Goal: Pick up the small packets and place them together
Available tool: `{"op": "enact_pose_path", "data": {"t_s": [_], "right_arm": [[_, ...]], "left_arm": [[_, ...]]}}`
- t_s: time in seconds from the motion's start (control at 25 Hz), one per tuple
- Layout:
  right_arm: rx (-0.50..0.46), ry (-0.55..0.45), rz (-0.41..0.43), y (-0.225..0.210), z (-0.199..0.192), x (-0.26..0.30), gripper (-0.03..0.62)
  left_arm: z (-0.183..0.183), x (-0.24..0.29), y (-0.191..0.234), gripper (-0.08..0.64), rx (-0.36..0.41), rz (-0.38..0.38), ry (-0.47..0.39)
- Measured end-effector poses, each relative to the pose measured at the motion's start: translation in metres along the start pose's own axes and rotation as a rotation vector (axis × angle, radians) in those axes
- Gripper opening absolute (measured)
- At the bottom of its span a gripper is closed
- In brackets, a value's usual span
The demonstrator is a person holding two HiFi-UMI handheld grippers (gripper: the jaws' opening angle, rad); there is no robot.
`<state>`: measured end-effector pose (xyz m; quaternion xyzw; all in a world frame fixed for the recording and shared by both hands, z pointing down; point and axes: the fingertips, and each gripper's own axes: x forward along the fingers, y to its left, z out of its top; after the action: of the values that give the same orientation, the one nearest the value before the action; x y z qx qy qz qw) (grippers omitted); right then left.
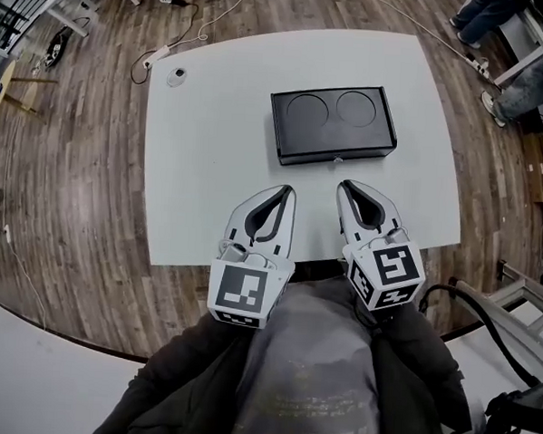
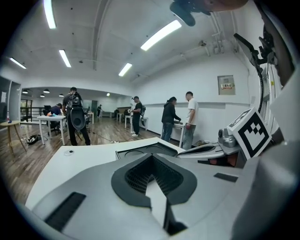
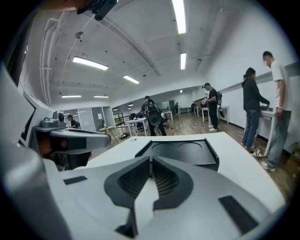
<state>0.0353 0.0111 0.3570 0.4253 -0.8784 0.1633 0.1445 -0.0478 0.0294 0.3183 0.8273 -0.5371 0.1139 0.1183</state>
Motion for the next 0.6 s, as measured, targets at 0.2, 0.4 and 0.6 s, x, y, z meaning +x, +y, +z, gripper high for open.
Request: {"op": "enact_pose_path", "data": {"t_s": [0.2,0.4,0.6], "right_arm": [[0.028,0.074,-0.013,-0.026,-0.020,0.028,0.026],[0.049,0.158,-0.027,-0.044,-0.042,0.052,0.074],[0.086,0.239,-0.030,-0.056,-0.063,0.066,0.097]], "left_arm": [[-0.010,0.027,0.011,0.002,-0.022,0.014,0.048],[-0.020,0.047,0.021,0.002,-0.049,0.029,0.095],[-0.033,0.058,0.027,0.002,-0.079,0.040,0.159]]}}
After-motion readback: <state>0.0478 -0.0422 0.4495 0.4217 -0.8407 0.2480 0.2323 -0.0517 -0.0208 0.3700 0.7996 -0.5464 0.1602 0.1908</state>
